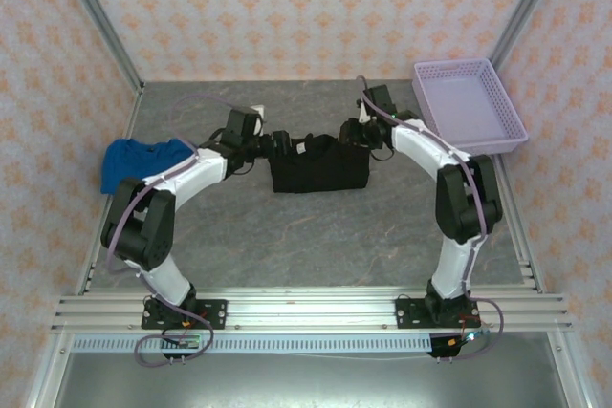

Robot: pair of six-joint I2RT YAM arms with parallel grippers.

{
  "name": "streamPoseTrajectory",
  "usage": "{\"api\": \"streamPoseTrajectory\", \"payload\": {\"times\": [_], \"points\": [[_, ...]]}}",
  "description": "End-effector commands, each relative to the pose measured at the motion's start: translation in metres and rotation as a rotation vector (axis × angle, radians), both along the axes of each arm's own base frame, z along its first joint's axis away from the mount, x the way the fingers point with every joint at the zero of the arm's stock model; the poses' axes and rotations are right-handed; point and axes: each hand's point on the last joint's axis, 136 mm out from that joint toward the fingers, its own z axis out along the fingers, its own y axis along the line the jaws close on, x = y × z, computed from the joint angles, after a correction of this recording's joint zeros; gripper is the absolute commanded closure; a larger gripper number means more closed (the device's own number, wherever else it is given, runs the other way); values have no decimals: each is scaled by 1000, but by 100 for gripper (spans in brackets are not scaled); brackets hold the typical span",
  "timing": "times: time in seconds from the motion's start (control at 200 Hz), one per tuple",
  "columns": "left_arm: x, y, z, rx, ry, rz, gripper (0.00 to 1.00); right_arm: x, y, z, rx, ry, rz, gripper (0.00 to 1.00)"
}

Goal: Fold the inside-out t-shirt

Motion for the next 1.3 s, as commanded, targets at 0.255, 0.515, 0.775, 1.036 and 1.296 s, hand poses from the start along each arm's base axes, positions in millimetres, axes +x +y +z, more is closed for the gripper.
{"api": "streamPoseTrajectory", "payload": {"times": [0.255,0.515,0.775,1.036,1.296], "points": [[-15,-32,-69,-136,262,-106,6,-24,-14,1,-19,1,-12,55],[-19,-67,-91,-173,296,-191,16,-28,-15,-3,-11,11,-20,56],[-3,-84,-86,-167,241,-223,60,-29,-16,-1,-12,11,-26,56],[10,-47,-53,-61,156,-241,100,-39,-33,28,-69,-52,-44,57],[-23,39,21,418,136,-232,100,-55,-55,59,-129,-155,-77,57]]}}
